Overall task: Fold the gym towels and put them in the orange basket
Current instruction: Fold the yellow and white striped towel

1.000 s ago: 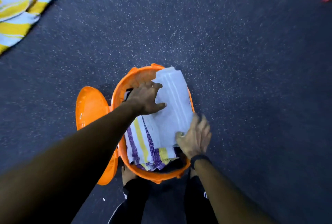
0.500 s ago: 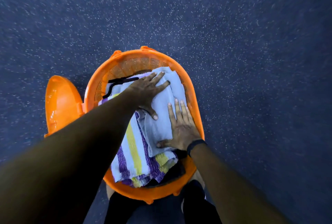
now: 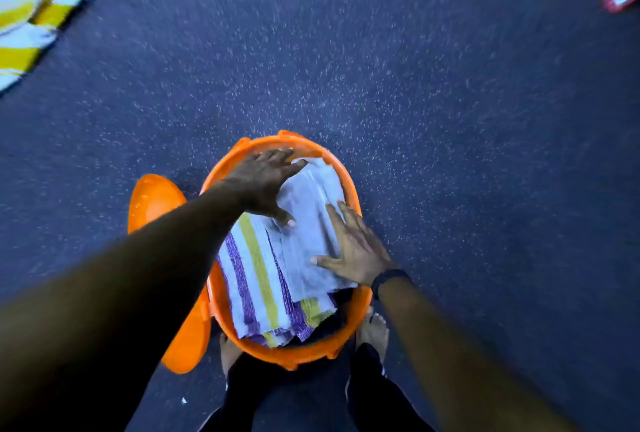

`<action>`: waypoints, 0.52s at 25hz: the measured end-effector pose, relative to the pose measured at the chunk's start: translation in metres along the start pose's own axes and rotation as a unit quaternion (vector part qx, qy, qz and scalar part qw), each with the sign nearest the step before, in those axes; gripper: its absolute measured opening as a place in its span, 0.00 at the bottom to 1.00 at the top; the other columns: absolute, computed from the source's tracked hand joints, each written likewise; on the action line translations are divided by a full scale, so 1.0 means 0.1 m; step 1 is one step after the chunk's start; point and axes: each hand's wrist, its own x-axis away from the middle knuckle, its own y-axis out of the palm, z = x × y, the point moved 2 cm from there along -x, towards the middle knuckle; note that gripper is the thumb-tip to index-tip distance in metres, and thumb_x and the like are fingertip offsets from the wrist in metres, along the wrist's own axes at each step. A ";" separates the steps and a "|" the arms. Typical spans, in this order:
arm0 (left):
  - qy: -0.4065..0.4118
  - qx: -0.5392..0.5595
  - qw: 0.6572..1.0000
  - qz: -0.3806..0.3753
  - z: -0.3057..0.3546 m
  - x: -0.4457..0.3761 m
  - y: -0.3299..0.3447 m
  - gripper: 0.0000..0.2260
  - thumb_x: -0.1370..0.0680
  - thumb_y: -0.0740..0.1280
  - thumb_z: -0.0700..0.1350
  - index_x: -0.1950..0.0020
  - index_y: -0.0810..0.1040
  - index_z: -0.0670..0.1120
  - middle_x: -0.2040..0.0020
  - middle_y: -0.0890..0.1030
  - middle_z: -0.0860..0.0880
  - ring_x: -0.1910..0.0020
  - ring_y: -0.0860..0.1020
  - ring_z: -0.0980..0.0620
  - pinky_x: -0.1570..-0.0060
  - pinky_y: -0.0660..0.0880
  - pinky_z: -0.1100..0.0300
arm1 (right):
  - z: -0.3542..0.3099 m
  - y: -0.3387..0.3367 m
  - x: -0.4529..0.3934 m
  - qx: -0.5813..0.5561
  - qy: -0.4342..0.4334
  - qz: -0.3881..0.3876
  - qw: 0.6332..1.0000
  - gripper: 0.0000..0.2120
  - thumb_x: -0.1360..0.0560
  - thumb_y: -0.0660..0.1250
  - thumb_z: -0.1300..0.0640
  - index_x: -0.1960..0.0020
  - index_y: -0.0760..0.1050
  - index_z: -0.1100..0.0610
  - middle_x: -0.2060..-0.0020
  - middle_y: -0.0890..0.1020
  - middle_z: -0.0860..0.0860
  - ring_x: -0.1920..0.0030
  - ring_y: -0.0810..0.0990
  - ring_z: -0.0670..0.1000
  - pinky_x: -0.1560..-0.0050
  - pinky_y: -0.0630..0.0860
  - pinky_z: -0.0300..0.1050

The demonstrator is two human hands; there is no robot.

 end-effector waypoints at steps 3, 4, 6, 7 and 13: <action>-0.062 0.101 0.991 0.065 -0.01 0.65 -0.96 0.53 0.38 0.72 0.69 0.21 0.53 0.49 0.23 0.58 0.42 0.25 0.59 0.42 0.28 0.59 0.49 | -0.44 -1.03 0.40 -0.048 0.002 0.069 0.996 0.43 0.27 0.67 0.39 0.21 0.50 0.52 0.22 0.53 0.52 0.24 0.56 0.54 0.27 0.61 0.52; -0.082 0.135 0.983 0.090 0.01 0.88 -1.32 0.52 0.37 0.72 0.69 0.22 0.54 0.48 0.23 0.60 0.43 0.26 0.60 0.42 0.28 0.60 0.50 | -0.62 -1.42 0.53 -0.053 0.000 0.085 0.995 0.40 0.26 0.67 0.40 0.22 0.52 0.52 0.23 0.55 0.52 0.24 0.58 0.54 0.28 0.62 0.50; -0.112 0.185 0.967 0.133 0.06 1.36 -2.05 0.52 0.36 0.72 0.68 0.22 0.55 0.46 0.24 0.62 0.43 0.26 0.61 0.43 0.28 0.60 0.51 | -1.03 -2.24 0.79 -0.056 -0.010 0.102 0.993 0.38 0.25 0.67 0.42 0.23 0.56 0.54 0.24 0.59 0.52 0.26 0.61 0.54 0.30 0.62 0.49; -0.125 0.203 0.959 0.150 0.08 1.57 -2.38 0.51 0.36 0.72 0.68 0.22 0.55 0.46 0.25 0.63 0.43 0.26 0.61 0.43 0.28 0.59 0.52 | -1.23 -2.63 0.91 -0.060 -0.016 0.111 0.992 0.37 0.26 0.67 0.41 0.23 0.57 0.54 0.25 0.61 0.52 0.27 0.63 0.54 0.30 0.63 0.49; -0.228 0.263 0.893 0.284 0.17 3.14 -4.31 0.57 0.45 0.65 0.78 0.23 0.59 0.49 0.25 0.65 0.47 0.26 0.63 0.48 0.27 0.60 0.51 | -2.52 -4.84 1.83 -0.035 -0.075 0.169 0.982 0.37 0.27 0.67 0.39 0.25 0.60 0.55 0.28 0.65 0.55 0.28 0.65 0.56 0.31 0.64 0.49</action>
